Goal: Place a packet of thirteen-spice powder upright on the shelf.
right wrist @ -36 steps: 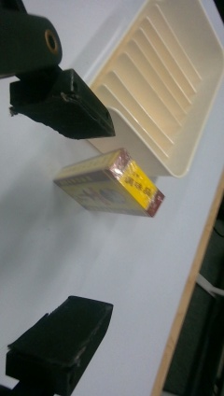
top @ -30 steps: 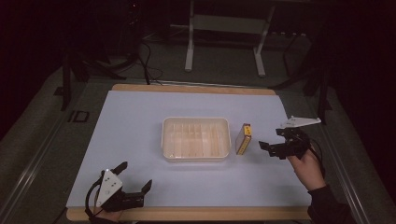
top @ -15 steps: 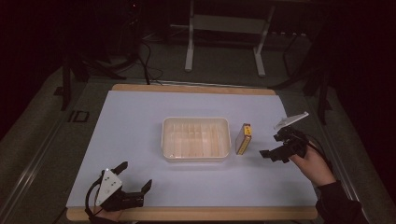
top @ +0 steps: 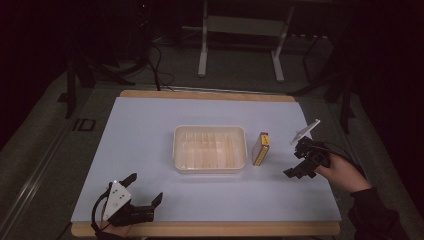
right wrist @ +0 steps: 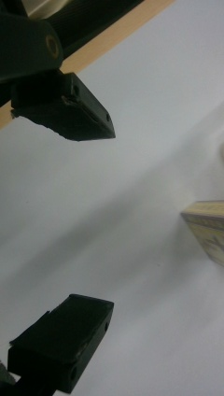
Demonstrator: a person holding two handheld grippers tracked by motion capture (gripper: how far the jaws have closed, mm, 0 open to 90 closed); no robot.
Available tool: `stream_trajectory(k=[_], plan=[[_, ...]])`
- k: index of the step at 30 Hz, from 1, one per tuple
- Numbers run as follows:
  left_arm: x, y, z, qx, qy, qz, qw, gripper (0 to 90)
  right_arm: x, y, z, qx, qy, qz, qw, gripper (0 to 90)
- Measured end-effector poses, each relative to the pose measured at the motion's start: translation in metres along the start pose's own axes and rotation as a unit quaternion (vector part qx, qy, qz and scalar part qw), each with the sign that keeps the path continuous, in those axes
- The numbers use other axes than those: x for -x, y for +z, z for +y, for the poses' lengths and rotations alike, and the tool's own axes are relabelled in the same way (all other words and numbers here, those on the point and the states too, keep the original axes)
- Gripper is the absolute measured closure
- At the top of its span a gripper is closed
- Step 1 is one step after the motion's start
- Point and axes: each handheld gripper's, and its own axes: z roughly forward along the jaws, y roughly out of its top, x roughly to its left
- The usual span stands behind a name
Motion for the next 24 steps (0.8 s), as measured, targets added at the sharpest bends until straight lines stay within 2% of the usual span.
stream_trajectory(k=[3, 7, 12, 17, 23, 24], plan=[[0.001, 0.001, 0.000, 0.000, 0.003, -0.002, 1.0000, 0.3, 0.000, 0.003, -0.001, -0.027, -0.026, 0.009, 0.9992, 15.4], [0.001, 0.001, 0.000, 0.000, 0.003, -0.002, 1.0000, 0.3, -0.002, 0.007, -0.003, -0.056, -0.060, 0.030, 0.9962, 15.5], [0.001, 0.001, 0.000, 0.000, 0.002, -0.003, 1.0000, 0.3, -0.005, 0.009, -0.005, -0.089, -0.084, 0.046, 0.9914, 15.5], [0.001, 0.001, 0.000, 0.000, 0.001, -0.004, 1.0000, 0.3, -0.009, 0.012, -0.006, -0.119, -0.106, 0.060, 0.9855, 15.5], [0.002, 0.001, 0.000, -0.001, 0.002, -0.005, 1.0000, 0.4, -0.018, 0.018, -0.006, -0.150, -0.142, 0.072, 0.9757, 15.5], [0.002, 0.001, 0.000, 0.000, 0.002, -0.005, 1.0000, 0.3, -0.018, 0.019, -0.005, -0.154, -0.140, 0.077, 0.9751, 15.5]])
